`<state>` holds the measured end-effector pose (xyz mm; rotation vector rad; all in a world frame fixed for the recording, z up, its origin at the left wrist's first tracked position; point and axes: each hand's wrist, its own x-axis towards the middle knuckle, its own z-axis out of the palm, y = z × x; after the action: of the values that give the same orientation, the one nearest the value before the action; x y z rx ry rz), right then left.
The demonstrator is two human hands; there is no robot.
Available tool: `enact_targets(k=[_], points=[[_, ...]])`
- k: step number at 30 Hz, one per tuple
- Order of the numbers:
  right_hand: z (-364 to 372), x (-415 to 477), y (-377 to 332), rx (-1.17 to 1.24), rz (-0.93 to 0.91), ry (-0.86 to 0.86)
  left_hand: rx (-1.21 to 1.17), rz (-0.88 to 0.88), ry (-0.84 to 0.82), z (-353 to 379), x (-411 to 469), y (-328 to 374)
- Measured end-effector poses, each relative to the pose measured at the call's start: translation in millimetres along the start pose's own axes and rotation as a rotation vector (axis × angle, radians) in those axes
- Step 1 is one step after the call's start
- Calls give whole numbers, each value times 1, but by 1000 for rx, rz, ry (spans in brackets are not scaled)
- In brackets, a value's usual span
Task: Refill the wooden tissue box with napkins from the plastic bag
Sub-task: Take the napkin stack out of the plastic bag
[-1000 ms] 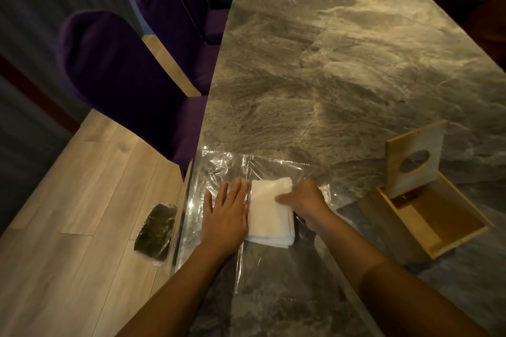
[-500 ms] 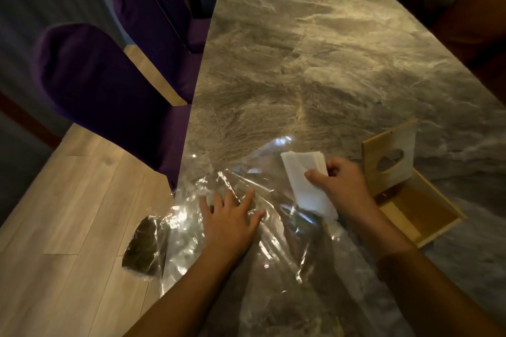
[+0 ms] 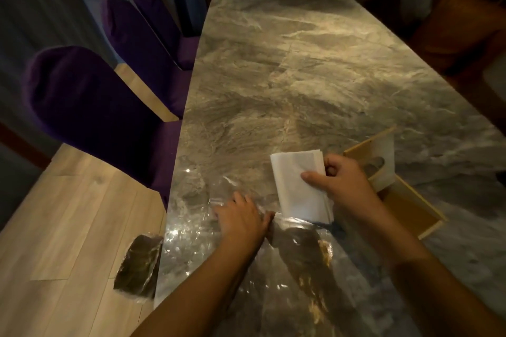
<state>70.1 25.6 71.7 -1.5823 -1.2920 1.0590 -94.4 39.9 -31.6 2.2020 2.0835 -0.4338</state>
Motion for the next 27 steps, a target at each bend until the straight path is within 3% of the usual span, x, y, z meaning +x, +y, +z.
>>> enact_targets(k=[8,12,14,17,20,23,27], points=[[-21,-8,-26,175,-162,-11,-223,29,-29,3,17,-15],[-33,-7,-37,225,-211,-64,-498,48,-93,-3,27,-25],[-34,-4,-34,196,-194,-121,-712,41,-61,-11,30,-31],[-32,4,-27,45,-159,-253,-1233,37,41,-40,21,-34],[-28,11,-25,-160,-136,-402,-1595,197,-73,-80,3,-37],[-23,18,-28,-301,-155,-516,-1551,441,-266,-102,-10,-42],[-16,22,-29,-386,-196,-537,-1462,524,-302,-108,-17,-37]])
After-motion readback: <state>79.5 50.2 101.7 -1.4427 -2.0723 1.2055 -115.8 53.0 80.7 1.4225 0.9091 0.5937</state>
